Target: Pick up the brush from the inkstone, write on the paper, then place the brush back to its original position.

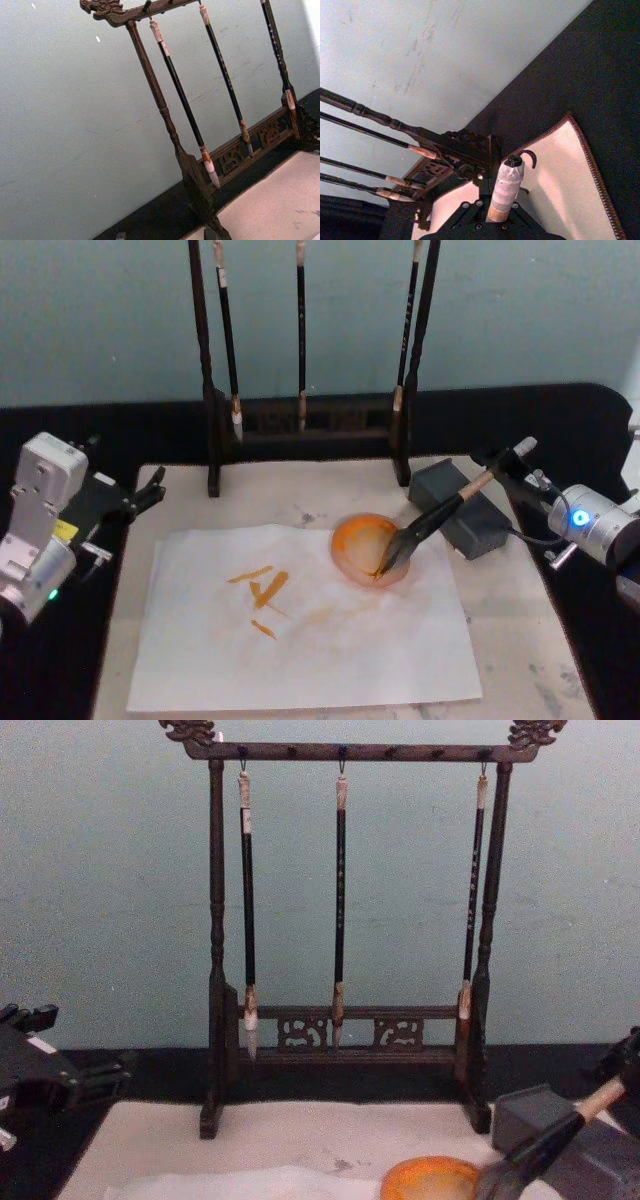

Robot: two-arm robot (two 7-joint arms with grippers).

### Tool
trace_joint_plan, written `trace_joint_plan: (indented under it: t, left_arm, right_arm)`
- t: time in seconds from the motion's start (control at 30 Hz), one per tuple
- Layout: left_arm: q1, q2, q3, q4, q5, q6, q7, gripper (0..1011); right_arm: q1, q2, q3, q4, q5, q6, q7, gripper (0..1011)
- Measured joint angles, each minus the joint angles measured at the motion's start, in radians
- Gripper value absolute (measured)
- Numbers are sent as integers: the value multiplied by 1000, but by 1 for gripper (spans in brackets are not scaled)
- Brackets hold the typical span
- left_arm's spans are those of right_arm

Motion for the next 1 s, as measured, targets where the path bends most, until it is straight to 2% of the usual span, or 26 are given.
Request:
trace_joint_plan:
  t: [0.43, 0.57, 0.7, 1.0]
  left_arm:
    - [0, 0, 0, 0, 0, 0, 0, 1010]
    - [0, 0, 0, 0, 0, 0, 0, 1010]
    - [0, 0, 0, 0, 0, 0, 0, 1010]
    - [0, 0, 0, 0, 0, 0, 0, 1010]
  right_arm:
    - [-4, 22, -25, -52, 23, -30, 25, 0]
    - [-5, 34, -39, -91, 19, -54, 37, 0]
    - [-9, 48, -60, -138, -10, -89, 50, 0]
    - [-14, 88, -113, -241, -113, -189, 82, 0]
